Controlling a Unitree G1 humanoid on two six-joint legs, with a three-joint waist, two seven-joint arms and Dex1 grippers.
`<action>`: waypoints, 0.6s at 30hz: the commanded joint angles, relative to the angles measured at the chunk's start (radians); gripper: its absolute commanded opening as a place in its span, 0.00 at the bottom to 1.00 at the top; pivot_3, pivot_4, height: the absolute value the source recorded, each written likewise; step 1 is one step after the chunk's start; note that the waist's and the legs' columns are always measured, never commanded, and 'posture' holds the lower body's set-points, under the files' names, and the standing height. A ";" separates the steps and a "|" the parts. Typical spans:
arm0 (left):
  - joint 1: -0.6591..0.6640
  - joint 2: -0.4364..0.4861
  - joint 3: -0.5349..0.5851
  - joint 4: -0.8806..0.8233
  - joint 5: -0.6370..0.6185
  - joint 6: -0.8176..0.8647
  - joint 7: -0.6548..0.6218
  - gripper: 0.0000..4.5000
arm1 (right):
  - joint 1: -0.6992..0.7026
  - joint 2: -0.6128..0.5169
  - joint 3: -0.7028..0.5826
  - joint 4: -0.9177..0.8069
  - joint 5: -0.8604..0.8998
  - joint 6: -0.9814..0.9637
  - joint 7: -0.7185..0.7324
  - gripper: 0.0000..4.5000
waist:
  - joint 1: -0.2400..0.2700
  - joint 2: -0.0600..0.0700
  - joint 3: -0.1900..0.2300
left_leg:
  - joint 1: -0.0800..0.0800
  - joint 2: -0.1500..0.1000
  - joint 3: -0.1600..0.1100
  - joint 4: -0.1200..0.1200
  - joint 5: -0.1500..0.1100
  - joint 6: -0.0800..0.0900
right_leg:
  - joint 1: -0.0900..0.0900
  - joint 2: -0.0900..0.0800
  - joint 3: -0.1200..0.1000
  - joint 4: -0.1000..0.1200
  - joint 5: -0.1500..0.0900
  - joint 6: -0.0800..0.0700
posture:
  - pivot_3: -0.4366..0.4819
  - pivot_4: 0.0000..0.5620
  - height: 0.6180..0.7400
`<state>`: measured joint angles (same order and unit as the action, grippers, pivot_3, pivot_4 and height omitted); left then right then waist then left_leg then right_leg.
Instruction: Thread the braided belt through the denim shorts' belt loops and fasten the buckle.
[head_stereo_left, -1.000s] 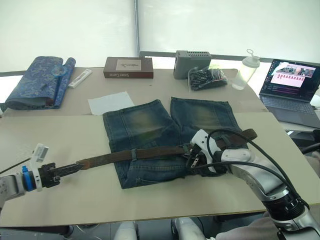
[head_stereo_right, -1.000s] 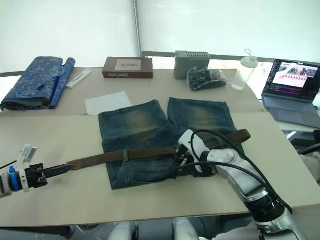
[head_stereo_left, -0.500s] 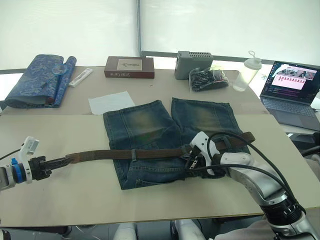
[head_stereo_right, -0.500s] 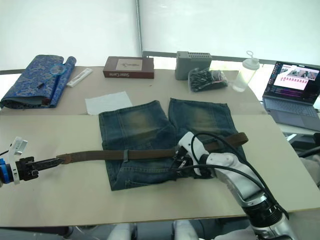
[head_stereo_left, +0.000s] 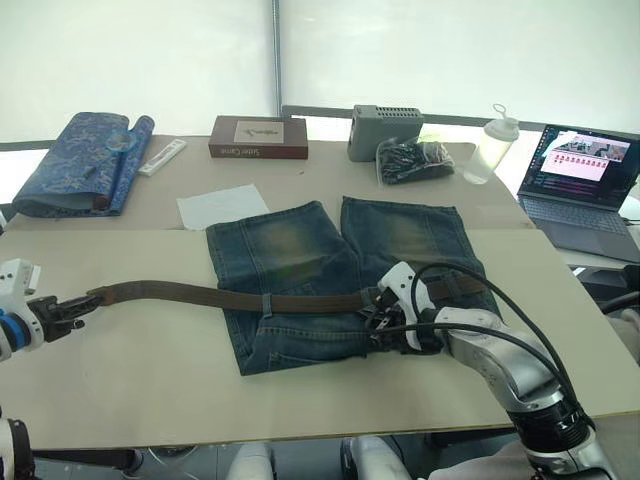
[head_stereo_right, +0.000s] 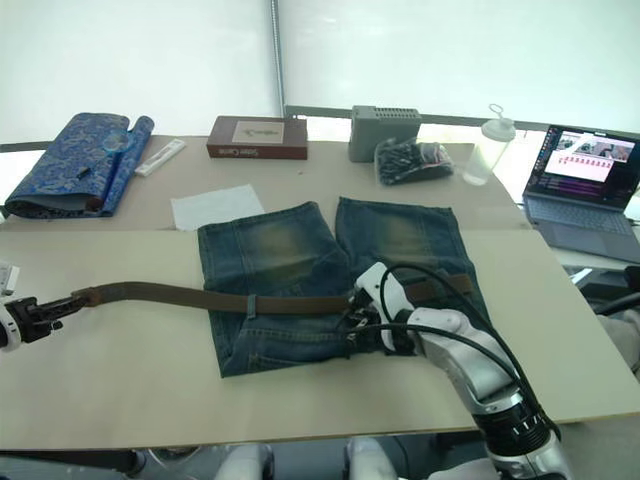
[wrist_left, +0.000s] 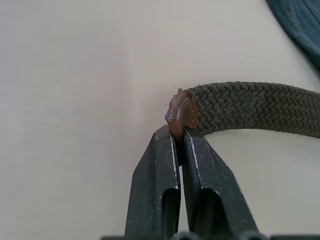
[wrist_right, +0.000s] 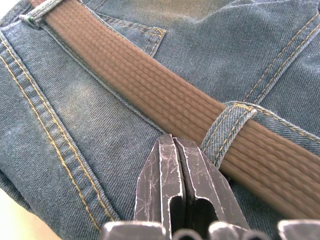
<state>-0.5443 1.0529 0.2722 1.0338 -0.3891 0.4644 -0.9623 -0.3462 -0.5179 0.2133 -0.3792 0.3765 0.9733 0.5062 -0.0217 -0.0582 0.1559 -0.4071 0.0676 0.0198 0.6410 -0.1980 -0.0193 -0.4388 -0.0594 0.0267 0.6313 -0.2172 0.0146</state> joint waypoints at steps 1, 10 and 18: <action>-0.046 0.041 0.024 0.077 0.059 -0.058 0.121 0.00 | 0.001 0.002 -0.027 0.051 -0.025 0.058 -0.043 0.01 | 0.003 0.000 0.000 | 0.000 0.001 0.000 0.000 0.000 0.000 | 0.000 0.000 -0.001 0.000 0.000 0.000 | 0.48 0.27 0.82; -0.091 0.056 0.004 0.148 0.138 -0.128 0.165 0.00 | -0.049 0.127 -0.114 0.023 0.079 0.136 -0.048 0.01 | 0.000 -0.001 -0.001 | 0.000 0.003 0.001 0.000 0.001 0.001 | -0.002 -0.001 -0.006 0.001 0.002 -0.003 | 0.48 0.27 0.82; -0.020 0.058 0.096 -0.074 -0.014 0.066 -0.142 0.45 | -0.051 0.085 -0.157 -0.094 0.200 0.189 0.064 0.37 | 0.004 0.001 0.001 | -0.015 0.004 0.001 0.000 0.001 0.002 | -0.018 -0.001 -0.009 0.007 0.003 -0.005 | 0.48 0.27 0.82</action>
<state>-0.5833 1.0812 0.3329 1.0629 -0.3413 0.4614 -1.0235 -0.4012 -0.4009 0.1042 -0.3941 0.5204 1.1513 0.5211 -0.0181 -0.0571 0.1569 -0.4246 0.0711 0.0209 0.6420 -0.1962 -0.0177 -0.4589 -0.0603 0.0177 0.6402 -0.2121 0.0116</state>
